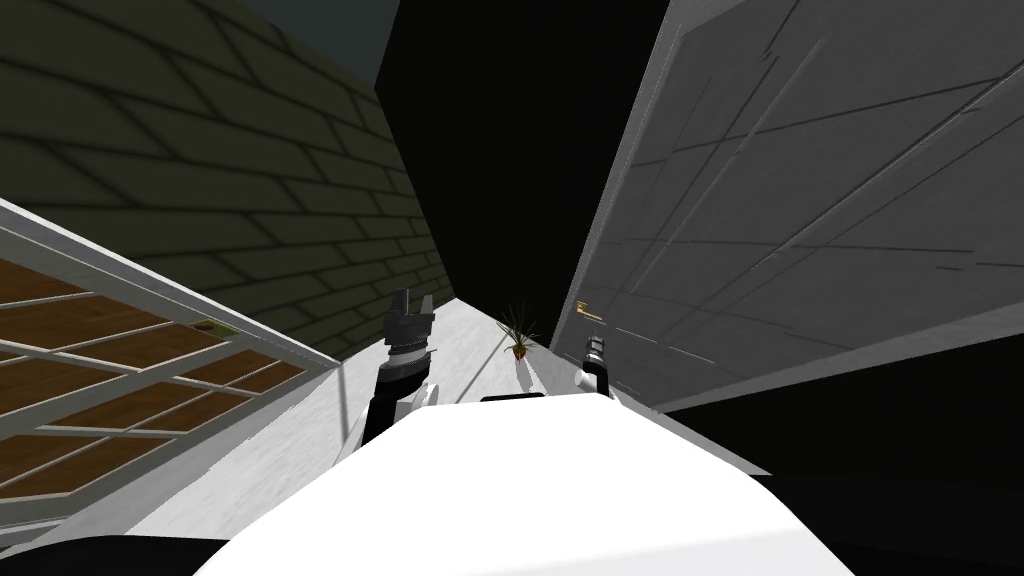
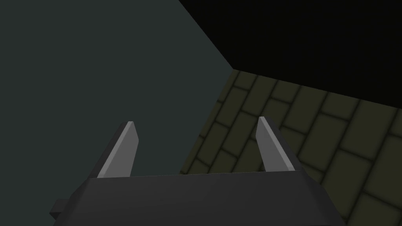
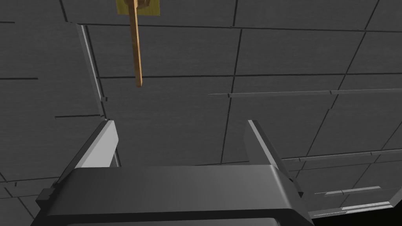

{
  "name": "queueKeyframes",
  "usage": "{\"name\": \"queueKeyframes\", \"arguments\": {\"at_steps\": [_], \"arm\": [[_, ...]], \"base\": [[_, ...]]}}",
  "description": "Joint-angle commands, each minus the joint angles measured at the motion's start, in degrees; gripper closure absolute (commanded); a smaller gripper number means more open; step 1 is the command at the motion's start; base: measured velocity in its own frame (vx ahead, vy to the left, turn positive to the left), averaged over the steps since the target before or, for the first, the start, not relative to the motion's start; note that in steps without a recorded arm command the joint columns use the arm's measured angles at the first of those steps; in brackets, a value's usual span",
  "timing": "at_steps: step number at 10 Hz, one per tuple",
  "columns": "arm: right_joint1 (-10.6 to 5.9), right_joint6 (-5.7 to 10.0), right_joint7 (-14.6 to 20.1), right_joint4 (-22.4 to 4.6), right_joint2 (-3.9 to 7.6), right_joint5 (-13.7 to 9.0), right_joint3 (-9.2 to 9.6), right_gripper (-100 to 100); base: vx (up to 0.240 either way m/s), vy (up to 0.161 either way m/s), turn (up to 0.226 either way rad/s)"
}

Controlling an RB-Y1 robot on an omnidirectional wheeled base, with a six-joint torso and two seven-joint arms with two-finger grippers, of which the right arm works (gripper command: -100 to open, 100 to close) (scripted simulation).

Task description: Pull the door open

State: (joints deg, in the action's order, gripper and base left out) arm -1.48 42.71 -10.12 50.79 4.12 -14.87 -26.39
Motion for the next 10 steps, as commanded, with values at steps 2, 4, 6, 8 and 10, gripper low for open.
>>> {"name": "queueKeyframes", "arguments": {"at_steps": [2, 4, 6, 8, 10], "arm": [[-1.15, 0.95, 0.0, -3.1, -0.33, -0.4, -0.95, -100], [-2.29, 1.78, -0.1, -6.0, -0.68, -0.8, -1.85, -100], [-3.53, 2.66, -0.2, -9.1, -1.11, -1.2, -2.82, -100], [-4.47, 3.33, -0.2, -11.4, -1.49, -1.5, -3.56, -100], [-5.0, 3.87, 0.2, -12.6, -0.02, -1.4, -3.84, -100]], "base": [[0.076, -0.049, 0.074], [0.068, -0.048, 0.078], [0.088, -0.07, 0.091], [0.117, -0.069, 0.088], [-0.02, 0.001, 0.023]]}}
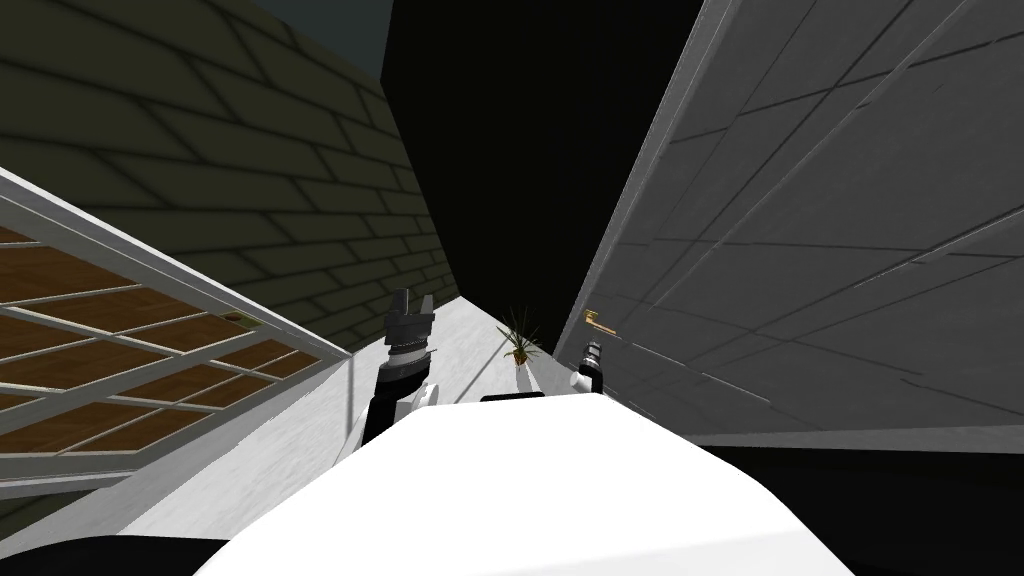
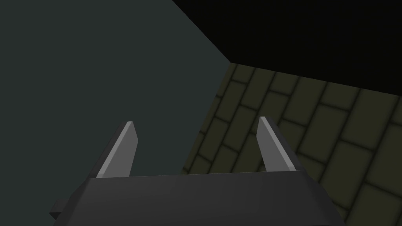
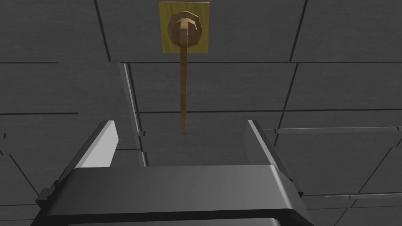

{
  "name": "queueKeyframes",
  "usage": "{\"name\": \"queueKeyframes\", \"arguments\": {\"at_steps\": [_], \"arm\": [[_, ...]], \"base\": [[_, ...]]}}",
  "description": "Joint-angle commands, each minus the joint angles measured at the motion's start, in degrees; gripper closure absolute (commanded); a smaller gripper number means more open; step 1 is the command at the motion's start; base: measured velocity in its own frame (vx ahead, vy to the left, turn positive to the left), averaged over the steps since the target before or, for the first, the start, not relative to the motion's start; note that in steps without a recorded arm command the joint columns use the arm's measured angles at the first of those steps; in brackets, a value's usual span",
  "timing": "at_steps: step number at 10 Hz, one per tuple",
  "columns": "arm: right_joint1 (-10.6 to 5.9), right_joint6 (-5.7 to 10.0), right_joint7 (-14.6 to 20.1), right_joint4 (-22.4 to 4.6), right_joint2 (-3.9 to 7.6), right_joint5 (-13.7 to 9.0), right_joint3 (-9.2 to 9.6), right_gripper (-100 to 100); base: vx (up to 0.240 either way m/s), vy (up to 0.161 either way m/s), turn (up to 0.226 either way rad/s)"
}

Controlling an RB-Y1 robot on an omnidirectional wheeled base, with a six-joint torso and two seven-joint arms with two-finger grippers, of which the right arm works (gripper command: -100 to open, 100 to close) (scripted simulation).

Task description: Pull the door open

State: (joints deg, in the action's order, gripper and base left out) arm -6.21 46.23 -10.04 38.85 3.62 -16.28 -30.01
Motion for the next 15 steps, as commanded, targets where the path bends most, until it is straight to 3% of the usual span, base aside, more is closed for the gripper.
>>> {"name": "queueKeyframes", "arguments": {"at_steps": [1, 9, 11, 15], "arm": [[-0.71, 0.74, 0.4, -1.7, 1.14, 0.1, -0.5, -100], [-4.0, 3.52, 2.4, -9.6, 4.79, 0.4, -2.53, -100], [-5.02, 4.37, 3.1, -12.2, 5.75, 0.5, -3.16, -100], [-5.99, 5.17, 3.7, -14.6, 6.63, 0.7, -3.77, -100]], "base": [[-0.134, 0.063, 0.031], [-0.07, 0.031, 0.028], [0.039, -0.038, 0.047], [0.125, -0.105, 0.034]]}}
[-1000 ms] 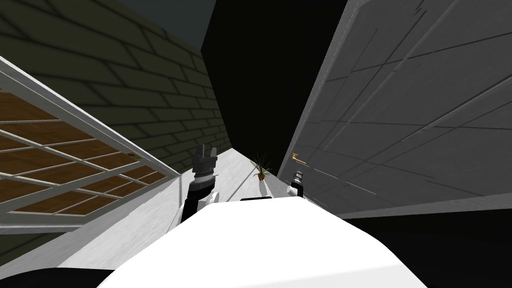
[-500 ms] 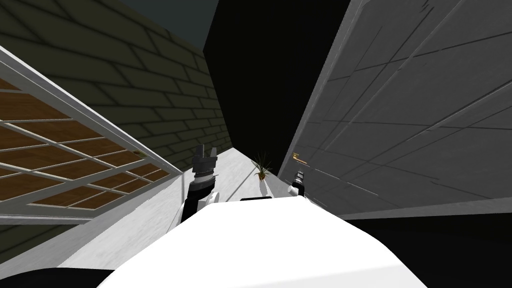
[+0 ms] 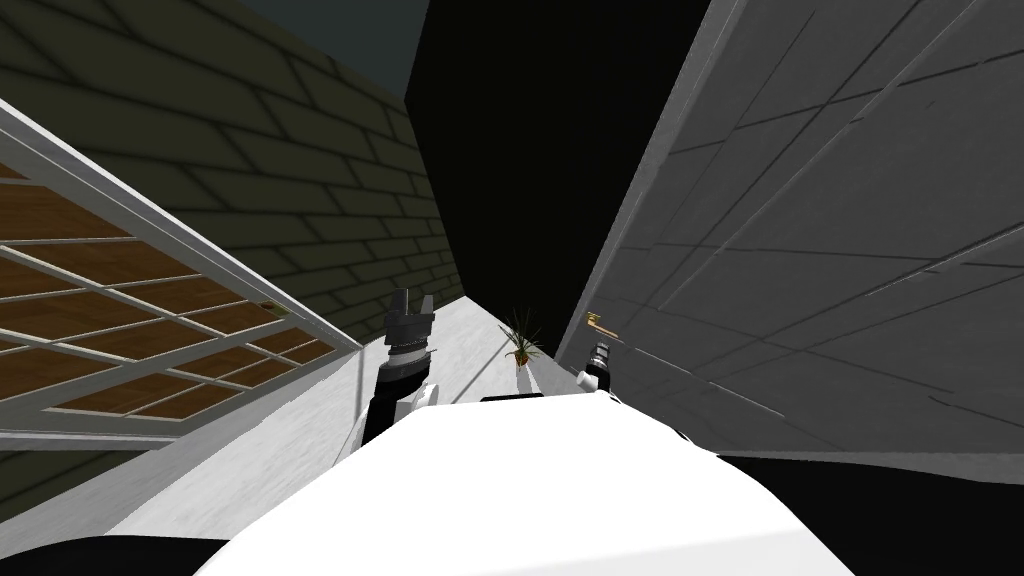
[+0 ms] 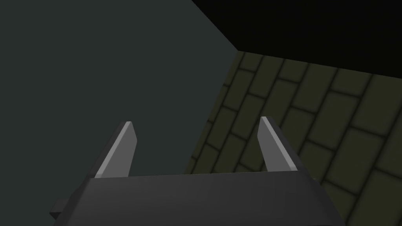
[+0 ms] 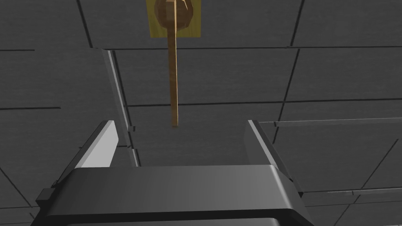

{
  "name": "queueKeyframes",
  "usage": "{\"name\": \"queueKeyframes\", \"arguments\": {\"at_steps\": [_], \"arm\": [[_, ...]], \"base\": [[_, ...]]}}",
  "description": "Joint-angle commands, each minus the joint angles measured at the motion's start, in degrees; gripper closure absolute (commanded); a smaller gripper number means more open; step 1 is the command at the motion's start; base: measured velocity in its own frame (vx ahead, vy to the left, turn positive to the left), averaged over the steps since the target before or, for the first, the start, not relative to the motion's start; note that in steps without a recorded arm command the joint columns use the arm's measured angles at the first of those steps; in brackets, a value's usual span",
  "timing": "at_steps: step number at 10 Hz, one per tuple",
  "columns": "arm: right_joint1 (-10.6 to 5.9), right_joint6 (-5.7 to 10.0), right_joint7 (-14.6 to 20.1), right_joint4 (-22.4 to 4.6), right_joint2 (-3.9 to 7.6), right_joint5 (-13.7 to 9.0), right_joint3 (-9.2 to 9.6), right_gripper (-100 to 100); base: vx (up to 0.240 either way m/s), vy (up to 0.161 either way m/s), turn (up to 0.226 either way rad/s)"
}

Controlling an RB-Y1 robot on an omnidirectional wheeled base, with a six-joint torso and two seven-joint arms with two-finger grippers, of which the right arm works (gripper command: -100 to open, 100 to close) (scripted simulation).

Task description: Pull the door open

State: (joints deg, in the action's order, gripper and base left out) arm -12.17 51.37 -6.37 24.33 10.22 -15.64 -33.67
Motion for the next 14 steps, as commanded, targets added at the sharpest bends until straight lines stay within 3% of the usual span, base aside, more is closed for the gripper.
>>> {"name": "queueKeyframes", "arguments": {"at_steps": [1, 8, 9, 14], "arm": [[-0.17, 0.13, 0.1, -0.4, 0.15, 0.0, -0.19, -100], [-0.56, 0.42, 0.4, -1.5, 0.51, 0.1, -0.46, -100], [-0.56, 0.42, 0.4, -1.5, 0.51, 0.1, -0.46, 100], [-0.56, 0.42, 0.4, -1.5, 0.51, 0.1, -0.46, 100]], "base": [[0.167, -0.125, 0.024], [0.154, -0.099, 0.02], [-0.008, 0.003, -0.005], [-0.014, 0.009, 0.001]]}}
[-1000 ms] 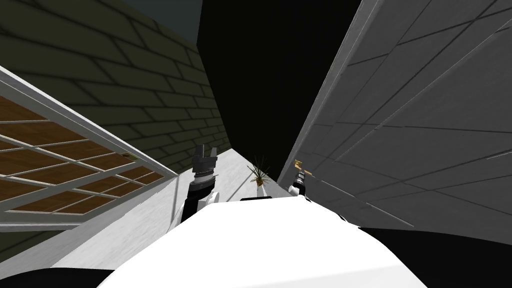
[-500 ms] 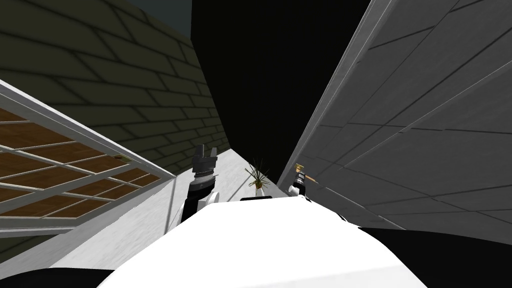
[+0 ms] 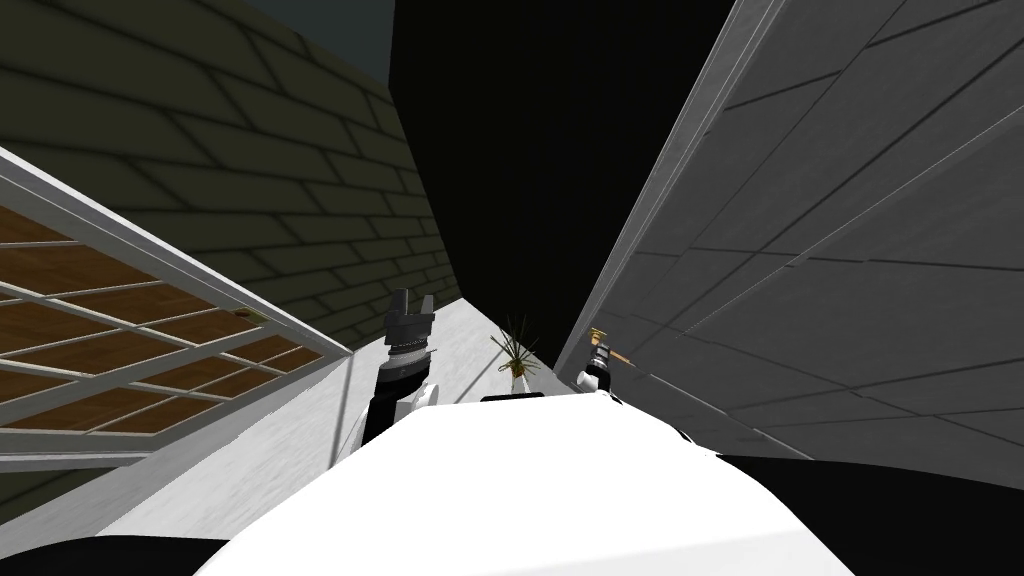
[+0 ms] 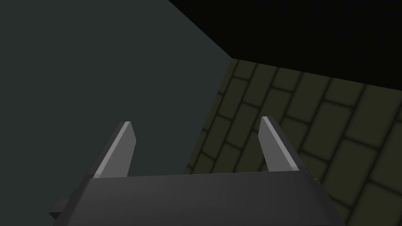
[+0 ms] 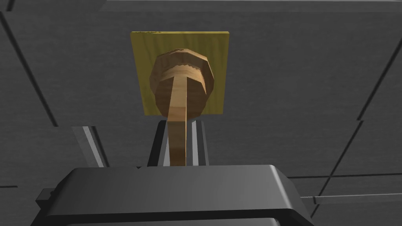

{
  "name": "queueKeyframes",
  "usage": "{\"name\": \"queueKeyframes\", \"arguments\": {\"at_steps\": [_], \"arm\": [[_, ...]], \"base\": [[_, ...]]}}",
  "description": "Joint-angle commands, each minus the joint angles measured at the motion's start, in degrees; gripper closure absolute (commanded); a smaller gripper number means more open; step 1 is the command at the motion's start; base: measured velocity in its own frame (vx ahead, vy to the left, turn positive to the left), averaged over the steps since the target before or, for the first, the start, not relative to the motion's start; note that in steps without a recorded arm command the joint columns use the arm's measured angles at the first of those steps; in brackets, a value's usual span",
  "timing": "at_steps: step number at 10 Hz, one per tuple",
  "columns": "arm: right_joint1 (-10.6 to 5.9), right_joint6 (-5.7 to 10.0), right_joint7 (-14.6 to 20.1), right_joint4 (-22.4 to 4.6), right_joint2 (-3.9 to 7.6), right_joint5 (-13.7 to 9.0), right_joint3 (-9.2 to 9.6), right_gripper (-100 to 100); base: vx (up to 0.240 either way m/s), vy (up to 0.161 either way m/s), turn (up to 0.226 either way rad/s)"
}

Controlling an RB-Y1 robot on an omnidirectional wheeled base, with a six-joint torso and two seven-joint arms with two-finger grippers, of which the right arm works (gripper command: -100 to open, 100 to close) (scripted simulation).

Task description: Pull the door open

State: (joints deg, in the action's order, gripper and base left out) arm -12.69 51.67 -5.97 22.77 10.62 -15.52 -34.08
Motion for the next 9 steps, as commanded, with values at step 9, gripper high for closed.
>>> {"name": "queueKeyframes", "arguments": {"at_steps": [9], "arm": [[0.55, -0.22, 1.8, 0.0, 0.7, 0.9, 1.47, 100]], "base": [[-0.161, 0.105, -0.005]]}}
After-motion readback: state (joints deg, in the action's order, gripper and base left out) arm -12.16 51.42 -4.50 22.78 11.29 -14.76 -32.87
